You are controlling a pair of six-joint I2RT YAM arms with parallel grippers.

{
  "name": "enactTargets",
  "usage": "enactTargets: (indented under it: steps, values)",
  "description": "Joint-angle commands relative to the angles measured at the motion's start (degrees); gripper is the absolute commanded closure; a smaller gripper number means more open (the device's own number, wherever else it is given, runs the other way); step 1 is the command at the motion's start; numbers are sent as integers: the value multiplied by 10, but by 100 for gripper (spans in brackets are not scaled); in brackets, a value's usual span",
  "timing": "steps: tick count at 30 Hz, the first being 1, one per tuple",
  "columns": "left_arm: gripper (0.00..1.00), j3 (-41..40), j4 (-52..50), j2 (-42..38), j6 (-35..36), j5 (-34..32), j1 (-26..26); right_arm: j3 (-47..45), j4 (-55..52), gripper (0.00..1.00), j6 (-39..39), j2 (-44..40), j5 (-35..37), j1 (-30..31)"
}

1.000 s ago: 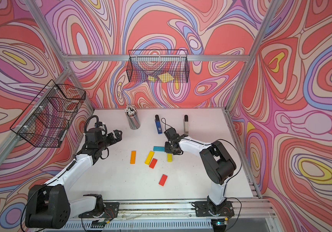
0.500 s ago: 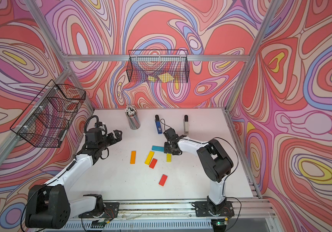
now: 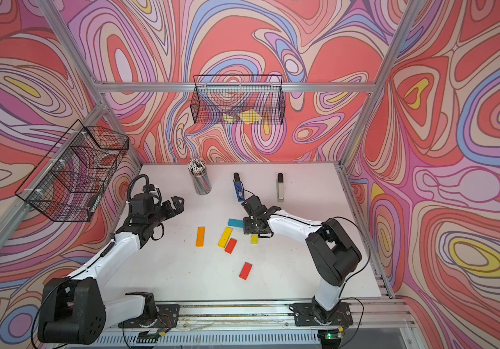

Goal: Assemble the letter p with building blocks
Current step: Assemble the building block at the center of the board, then adjust the building block at the center of the board.

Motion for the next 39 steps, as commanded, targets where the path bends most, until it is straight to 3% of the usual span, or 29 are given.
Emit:
enactTargets:
  steps: [1, 7, 18, 27, 32, 35, 39]
  values:
    - [1, -9, 2, -13, -11, -1, 2, 22, -13, 42, -16, -5, -27, 24]
    - [1, -10, 0, -16, -15, -2, 2, 57, 10, 43, 0, 70, -118, 25]
    - [1, -12, -8, -28, -12, -12, 2, 125, 7, 48, -12, 160, -162, 35]
    - [1, -13, -20, -36, -6, -23, 2, 202, 5, 51, -19, 220, -218, 87]
    - [1, -18, -23, -45, -3, -30, 2, 226, -8, 51, -24, 223, -217, 102]
    - [1, -16, -21, -41, -4, -27, 2, 216, -22, 50, -29, 199, -179, 101]
    - [1, -16, -12, -34, -10, -19, 3, 181, -38, 43, -28, 159, -148, 87]
